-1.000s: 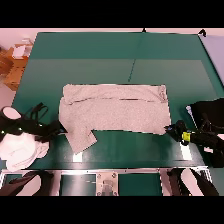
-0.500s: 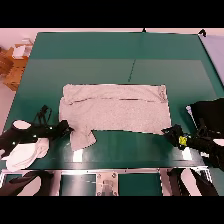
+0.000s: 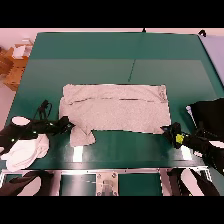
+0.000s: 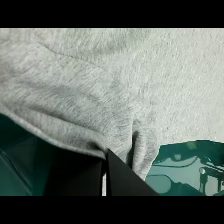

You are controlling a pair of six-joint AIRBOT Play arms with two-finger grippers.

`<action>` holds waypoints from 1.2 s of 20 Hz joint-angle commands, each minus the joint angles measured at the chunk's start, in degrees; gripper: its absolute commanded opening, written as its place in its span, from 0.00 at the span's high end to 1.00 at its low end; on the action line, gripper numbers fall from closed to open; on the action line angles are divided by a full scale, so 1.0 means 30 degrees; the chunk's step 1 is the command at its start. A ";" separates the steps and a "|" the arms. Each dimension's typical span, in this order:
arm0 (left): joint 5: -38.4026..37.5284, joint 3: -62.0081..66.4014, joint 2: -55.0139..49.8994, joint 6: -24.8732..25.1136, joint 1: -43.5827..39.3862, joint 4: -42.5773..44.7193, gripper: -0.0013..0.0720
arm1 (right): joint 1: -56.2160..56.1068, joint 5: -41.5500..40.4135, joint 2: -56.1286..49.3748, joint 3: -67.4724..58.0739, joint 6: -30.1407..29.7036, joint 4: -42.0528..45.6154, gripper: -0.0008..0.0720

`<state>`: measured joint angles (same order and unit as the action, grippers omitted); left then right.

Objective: Fold the shirts.

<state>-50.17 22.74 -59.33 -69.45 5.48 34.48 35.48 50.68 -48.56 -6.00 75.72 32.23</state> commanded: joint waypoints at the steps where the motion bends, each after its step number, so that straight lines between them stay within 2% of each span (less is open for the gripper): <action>1: -0.0539 0.0117 -0.0007 0.0393 -0.0007 -0.0044 0.95 | -0.1428 -0.1537 -0.0750 0.0102 -0.1122 -0.1661 0.96; 3: -0.1800 0.0933 0.0299 0.0627 -0.0007 0.0714 0.95 | -0.1392 -0.0437 -0.0692 -0.0627 -0.1297 -0.0889 0.97; 4: -0.2506 0.1581 0.0969 0.0204 -0.0007 0.1545 0.95 | -0.1362 0.0211 -0.0576 -0.1137 -0.0976 -0.0240 0.97; 8: -0.4962 0.4386 0.5071 -0.3840 -0.0007 0.7242 0.95 | -0.1282 0.3191 0.0160 -0.3963 0.2157 0.3687 0.97; 10: -0.6040 0.5348 0.6601 -0.4743 -0.0007 0.8794 0.95 | -0.1282 0.4860 0.0692 -0.5574 0.3585 0.5829 0.97; 12: -0.7424 0.5989 0.6863 -0.4852 -0.0007 0.8641 0.95 | -0.1290 0.6266 0.1341 -0.7016 0.4881 0.7694 0.97; 14: -0.8284 0.6258 0.6856 -0.4823 -0.0007 0.7512 0.95 | -0.1297 0.7461 0.1858 -0.8102 0.5195 0.8058 0.97; 17: -0.7628 0.6863 0.6805 -0.4692 -0.0007 0.6812 0.95 | -0.1311 0.7898 0.2018 -0.9114 0.5195 0.7978 0.97; 19: -0.6725 0.7184 0.6783 -0.4692 -0.0007 0.6805 0.95 | -0.1311 0.7373 0.2004 -0.9442 0.5173 0.7388 0.97; 21: -0.5370 0.7475 0.6368 -0.4670 -0.0007 0.6790 0.95 | -0.1399 0.5938 0.1428 -0.9828 0.4488 0.5617 0.97; 24: -0.4612 0.8794 0.3599 -0.3330 -0.0007 0.5566 0.95 | -0.2623 0.4750 -0.1399 -1.1533 0.4022 0.4838 0.97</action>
<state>-67.20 46.22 -43.33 -82.52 5.45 54.22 29.91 68.51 -47.40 -36.75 89.14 49.89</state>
